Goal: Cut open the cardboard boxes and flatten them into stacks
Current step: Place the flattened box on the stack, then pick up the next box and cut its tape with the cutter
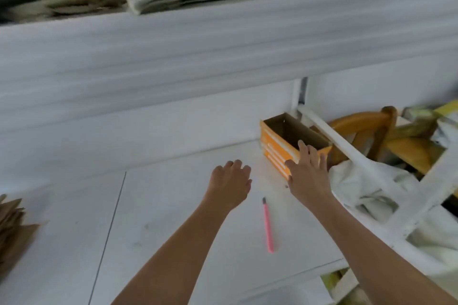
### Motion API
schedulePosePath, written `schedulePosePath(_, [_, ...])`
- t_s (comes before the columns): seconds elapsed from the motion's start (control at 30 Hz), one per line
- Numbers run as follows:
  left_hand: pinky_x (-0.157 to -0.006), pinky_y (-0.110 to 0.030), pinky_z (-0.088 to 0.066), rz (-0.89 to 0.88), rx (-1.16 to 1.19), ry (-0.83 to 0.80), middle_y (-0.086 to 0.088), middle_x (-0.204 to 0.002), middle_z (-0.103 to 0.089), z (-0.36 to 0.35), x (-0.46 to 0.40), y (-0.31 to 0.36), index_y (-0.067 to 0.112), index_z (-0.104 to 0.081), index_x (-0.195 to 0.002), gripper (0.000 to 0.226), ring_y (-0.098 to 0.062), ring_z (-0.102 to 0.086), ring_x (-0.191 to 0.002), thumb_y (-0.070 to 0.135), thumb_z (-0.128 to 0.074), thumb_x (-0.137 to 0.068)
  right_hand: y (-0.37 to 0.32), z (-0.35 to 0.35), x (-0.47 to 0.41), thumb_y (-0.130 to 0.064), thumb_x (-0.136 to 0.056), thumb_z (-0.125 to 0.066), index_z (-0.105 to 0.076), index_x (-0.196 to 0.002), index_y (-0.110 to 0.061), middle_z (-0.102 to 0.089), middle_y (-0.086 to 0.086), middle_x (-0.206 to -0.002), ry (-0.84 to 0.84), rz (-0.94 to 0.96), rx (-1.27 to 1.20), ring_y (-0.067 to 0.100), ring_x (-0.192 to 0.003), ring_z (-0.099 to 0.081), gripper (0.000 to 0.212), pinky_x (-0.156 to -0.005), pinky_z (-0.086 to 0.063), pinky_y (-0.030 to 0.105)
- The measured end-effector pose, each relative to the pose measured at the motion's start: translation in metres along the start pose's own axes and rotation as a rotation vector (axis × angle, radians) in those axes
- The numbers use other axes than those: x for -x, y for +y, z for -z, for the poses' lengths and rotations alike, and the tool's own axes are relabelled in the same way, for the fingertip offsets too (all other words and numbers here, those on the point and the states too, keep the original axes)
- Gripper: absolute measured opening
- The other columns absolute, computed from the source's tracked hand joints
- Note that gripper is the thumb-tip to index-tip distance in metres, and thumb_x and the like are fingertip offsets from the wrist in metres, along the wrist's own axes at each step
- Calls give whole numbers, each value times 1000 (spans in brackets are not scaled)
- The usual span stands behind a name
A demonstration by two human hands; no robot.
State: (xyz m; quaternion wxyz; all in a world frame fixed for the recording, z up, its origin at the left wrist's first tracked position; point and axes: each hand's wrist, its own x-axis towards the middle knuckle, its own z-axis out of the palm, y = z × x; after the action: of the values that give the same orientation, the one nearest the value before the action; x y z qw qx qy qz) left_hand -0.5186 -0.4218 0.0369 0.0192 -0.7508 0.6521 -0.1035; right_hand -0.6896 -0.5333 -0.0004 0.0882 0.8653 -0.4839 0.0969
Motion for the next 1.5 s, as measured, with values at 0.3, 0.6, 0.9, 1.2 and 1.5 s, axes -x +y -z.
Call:
schedulePosePath(0.3, [-76, -31, -46, -2, -119, 34, -3, -116, -55, -28, -36, 23, 16, -54, -122, 32, -20, -59, -104, 36, -37, -104, 33, -41, -29, -31, -95, -59, -59, -127, -33, -35, -4, -150, 0, 39, -24, 22, -150, -12, 33, -117, -3, 62])
schedulePosePath(0.6, [-89, -41, -49, 336, 214, 101, -2, -139, -47, -28, 31, -41, 24, -38, -145, 50, -27, -55, -116, 47, -25, -103, -36, -1, -1, -13, -82, -77, -75, -105, -14, -65, -8, -107, 120, -154, -1315, 8, -104, -61, 23, -89, -40, 6])
schedulePosePath(0.9, [-82, -32, -47, 558, 709, 312, 3, -108, -64, 6, 93, -102, 22, -64, -110, 45, -19, -58, -99, 48, -28, -104, -143, -13, 49, -4, -98, -51, -66, -102, -5, -67, 17, -102, -981, -940, -1999, 36, -100, -60, 15, -87, -48, 61])
schedulePosePath(1.2, [-93, -9, -30, 332, 827, 41, 17, -129, -47, -34, 95, -71, 22, -63, -124, 29, 9, -39, -108, 26, -60, -95, -118, -68, 83, -14, -91, -57, -61, -110, -14, -56, 10, -109, -368, -449, -719, 28, -101, -58, 19, -68, -47, 32])
schedulePosePath(1.5, [-89, -22, -39, 474, 843, 158, 21, -114, -46, -32, 100, -53, 30, -61, -106, 12, -6, -37, -113, 30, -57, -94, -77, -91, 64, -7, -92, -51, -51, -109, -10, -58, 9, -98, -394, -356, -585, 31, -84, -64, 18, -66, -49, 32])
